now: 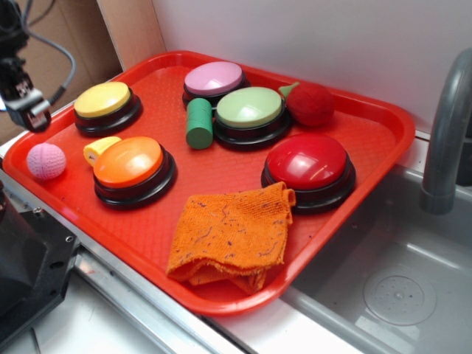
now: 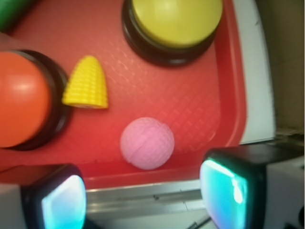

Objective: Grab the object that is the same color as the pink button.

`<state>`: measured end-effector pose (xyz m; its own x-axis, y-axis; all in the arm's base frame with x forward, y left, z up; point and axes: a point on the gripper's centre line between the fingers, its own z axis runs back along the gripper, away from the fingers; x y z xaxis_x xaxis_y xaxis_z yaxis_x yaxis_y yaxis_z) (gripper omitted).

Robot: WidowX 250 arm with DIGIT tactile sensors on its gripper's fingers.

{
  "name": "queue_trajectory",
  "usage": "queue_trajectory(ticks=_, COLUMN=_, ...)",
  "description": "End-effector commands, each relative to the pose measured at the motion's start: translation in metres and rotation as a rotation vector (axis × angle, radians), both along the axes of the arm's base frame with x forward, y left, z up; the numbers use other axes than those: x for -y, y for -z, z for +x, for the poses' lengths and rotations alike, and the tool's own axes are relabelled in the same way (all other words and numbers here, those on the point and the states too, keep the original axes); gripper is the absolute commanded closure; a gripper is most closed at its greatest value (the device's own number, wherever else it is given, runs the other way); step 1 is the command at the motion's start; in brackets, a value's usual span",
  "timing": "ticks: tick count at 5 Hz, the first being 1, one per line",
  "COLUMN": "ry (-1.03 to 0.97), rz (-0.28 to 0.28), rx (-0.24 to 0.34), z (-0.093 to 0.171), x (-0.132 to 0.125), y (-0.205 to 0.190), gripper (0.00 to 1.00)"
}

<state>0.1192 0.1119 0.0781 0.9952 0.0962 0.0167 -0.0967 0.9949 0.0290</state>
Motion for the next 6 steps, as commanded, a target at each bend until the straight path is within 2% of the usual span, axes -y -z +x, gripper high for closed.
queue_trajectory(ticks=1, ry=-0.030, rz=-0.021, rx=0.027, z=0.000, x=-0.018, y=0.033, gripper=0.00)
queue_trajectory(ticks=2, ry=-0.029, rz=-0.021, rx=0.002, z=0.002, x=-0.015, y=0.045, gripper=0.00)
queue_trajectory(ticks=4, ry=-0.014, rz=-0.089, rx=0.043, z=0.007, x=-0.011, y=0.055, gripper=0.01)
queue_trajectory(ticks=5, ry=-0.033, rz=-0.078, rx=0.036, z=0.008, x=-0.007, y=0.057, gripper=1.00)
queue_trajectory(ticks=6, ry=-0.006, rz=-0.097, rx=0.037, z=0.013, x=-0.003, y=0.058, gripper=1.00)
